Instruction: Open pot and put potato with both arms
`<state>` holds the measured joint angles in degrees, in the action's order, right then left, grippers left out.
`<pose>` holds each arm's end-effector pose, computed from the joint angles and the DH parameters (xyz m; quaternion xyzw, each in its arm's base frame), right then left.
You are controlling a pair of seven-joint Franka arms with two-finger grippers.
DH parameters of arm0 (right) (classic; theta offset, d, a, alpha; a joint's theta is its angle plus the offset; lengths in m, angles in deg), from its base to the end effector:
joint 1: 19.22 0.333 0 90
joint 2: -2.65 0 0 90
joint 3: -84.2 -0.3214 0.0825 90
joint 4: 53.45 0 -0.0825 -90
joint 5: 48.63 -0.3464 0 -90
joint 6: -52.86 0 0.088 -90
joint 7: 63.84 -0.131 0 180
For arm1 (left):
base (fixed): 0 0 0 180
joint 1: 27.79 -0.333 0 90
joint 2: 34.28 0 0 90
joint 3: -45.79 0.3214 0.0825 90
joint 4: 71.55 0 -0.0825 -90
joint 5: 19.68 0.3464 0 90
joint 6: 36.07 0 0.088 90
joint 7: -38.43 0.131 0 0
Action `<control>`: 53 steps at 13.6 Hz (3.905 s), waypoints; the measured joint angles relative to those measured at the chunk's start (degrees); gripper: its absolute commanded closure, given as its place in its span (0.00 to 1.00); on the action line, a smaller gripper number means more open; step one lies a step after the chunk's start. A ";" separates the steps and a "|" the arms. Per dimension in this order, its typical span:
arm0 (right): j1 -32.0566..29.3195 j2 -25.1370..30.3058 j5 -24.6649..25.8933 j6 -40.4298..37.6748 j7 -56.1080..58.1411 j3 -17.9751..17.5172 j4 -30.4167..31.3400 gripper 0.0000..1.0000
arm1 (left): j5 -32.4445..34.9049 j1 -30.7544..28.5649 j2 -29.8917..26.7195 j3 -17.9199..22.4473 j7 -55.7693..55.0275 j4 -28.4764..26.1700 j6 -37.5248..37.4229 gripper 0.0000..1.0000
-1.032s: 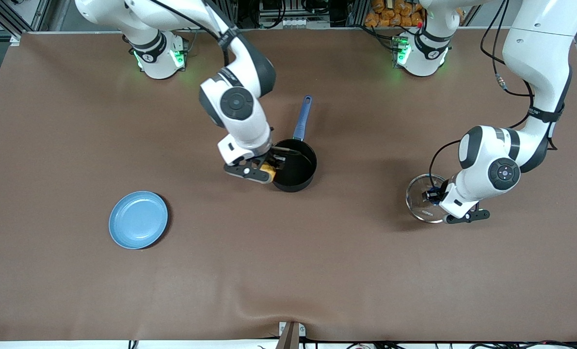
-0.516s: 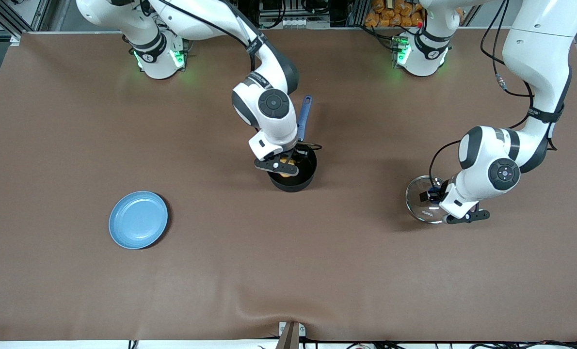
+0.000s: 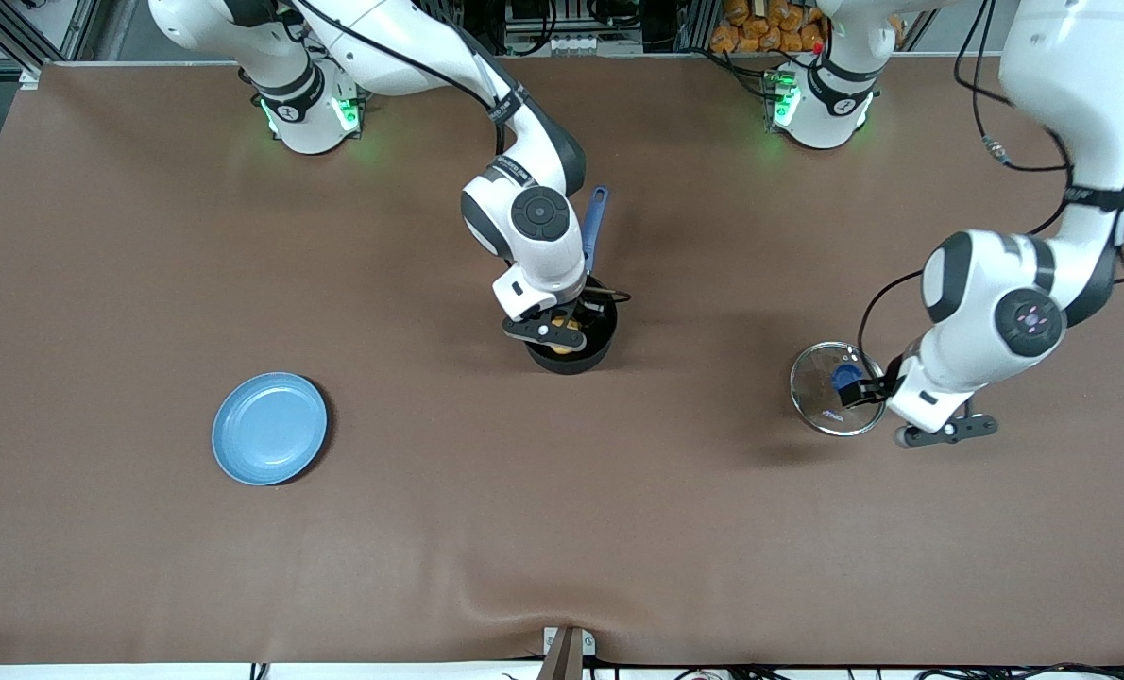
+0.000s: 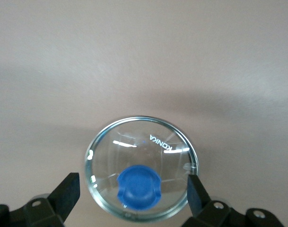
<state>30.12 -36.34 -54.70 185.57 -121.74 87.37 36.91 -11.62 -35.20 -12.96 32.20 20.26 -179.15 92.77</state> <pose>0.4657 0.4986 0.2500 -0.9908 0.1300 -0.0006 0.0377 0.6012 -0.0498 0.3234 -0.9975 -0.0688 -0.0083 0.0108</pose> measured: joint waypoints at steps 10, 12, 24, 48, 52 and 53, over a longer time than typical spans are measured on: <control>-0.22 0.07 0.12 -1.29 -0.09 1.05 -1.67 0.23 | -7.71 0.06 -16.94 -3.28 -0.05 6.23 -22.54 0.00; -1.85 3.46 0.22 -8.51 1.08 1.73 -3.38 0.20 | -7.72 0.07 -17.71 -3.35 -0.05 8.38 -26.13 0.00; -30.99 37.07 1.59 -52.56 36.33 3.47 -4.38 0.00 | -7.79 0.16 -20.87 -5.43 -0.05 17.87 -40.50 0.00; -48.95 38.84 4.73 -39.68 58.34 -0.36 -2.77 0.00 | -8.68 -0.34 -22.45 -2.89 0.78 18.19 -42.43 0.00; -50.43 40.70 4.67 -40.96 58.45 -1.02 -2.76 0.00 | -8.68 2.16 -22.74 4.39 5.82 18.21 -42.61 0.00; -50.43 40.99 4.67 -40.94 58.43 -1.32 -2.65 0.00 | -8.68 2.24 -22.99 4.73 6.25 18.10 -42.76 0.00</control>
<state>-20.31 4.66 -50.03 144.63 -63.31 86.05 34.26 -20.30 -32.96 -35.95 36.93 26.51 -161.05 50.01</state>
